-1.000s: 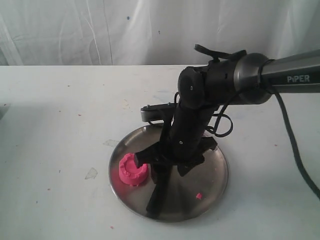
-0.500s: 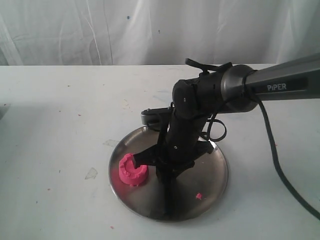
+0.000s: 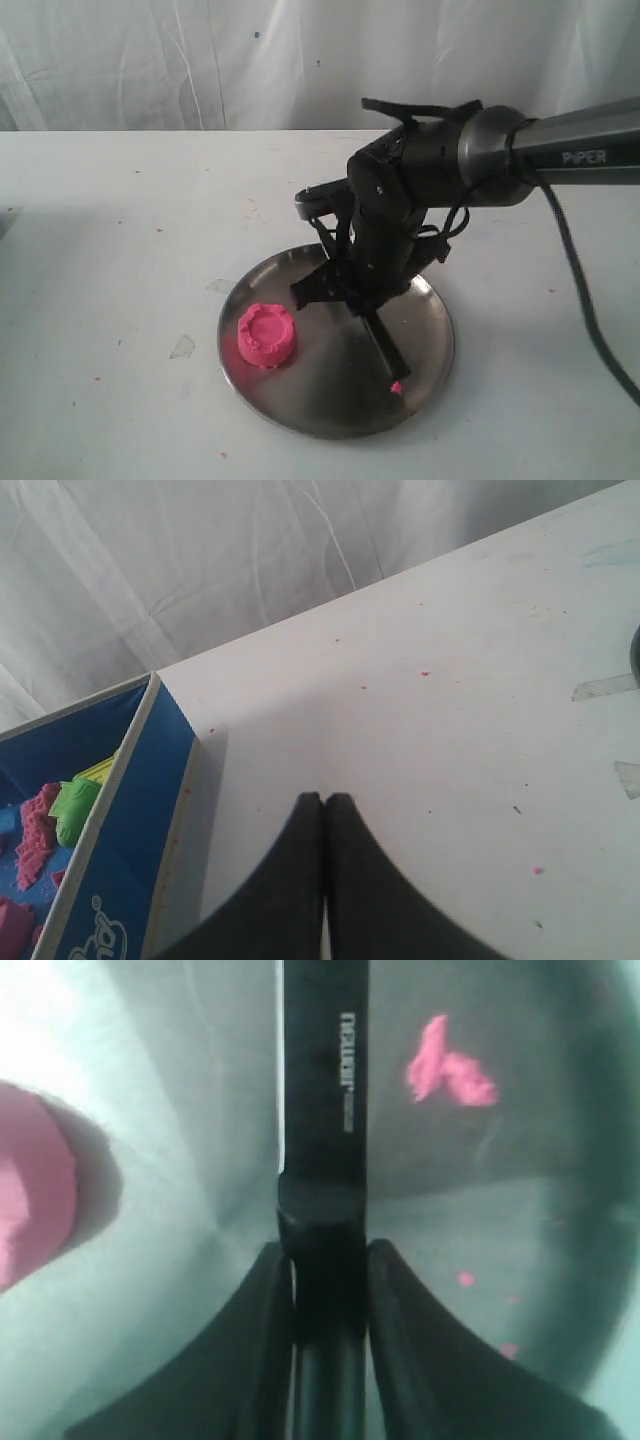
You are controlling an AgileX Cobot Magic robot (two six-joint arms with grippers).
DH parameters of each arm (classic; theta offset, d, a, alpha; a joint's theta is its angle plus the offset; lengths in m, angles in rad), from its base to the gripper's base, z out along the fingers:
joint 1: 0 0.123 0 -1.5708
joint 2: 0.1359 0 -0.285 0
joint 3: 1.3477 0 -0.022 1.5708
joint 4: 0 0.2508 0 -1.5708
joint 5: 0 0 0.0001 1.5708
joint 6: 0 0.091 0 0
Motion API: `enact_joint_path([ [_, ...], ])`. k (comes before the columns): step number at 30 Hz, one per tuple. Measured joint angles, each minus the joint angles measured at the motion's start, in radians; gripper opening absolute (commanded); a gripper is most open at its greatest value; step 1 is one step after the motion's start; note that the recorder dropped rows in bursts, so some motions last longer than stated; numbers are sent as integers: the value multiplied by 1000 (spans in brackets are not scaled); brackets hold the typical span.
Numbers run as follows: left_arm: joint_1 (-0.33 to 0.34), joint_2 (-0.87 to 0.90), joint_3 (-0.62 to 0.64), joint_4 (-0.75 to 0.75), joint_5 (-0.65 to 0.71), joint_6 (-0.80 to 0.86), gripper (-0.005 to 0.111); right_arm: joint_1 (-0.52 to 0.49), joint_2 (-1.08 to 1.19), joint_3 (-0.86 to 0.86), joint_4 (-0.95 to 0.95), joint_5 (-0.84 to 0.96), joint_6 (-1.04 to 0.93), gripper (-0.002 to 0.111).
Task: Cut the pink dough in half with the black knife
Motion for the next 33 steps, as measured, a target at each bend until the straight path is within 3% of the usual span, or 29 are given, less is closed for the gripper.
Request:
enact_joint_path([
  [4, 0, 0, 0, 0, 0, 0, 0, 0, -85, -4, -130, 91, -44, 3],
  [9, 0, 0, 0, 0, 0, 0, 0, 0, -162, -4, -139, 446, -328, 3],
  [17, 0, 0, 0, 0, 0, 0, 0, 0, 6, -4, -44, 393, -355, 4],
  [24, 0, 0, 0, 0, 0, 0, 0, 0, 44, -4, -46, 381, -353, 25],
  [33, 0, 0, 0, 0, 0, 0, 0, 0, 51, -4, -50, 388, -348, 37],
])
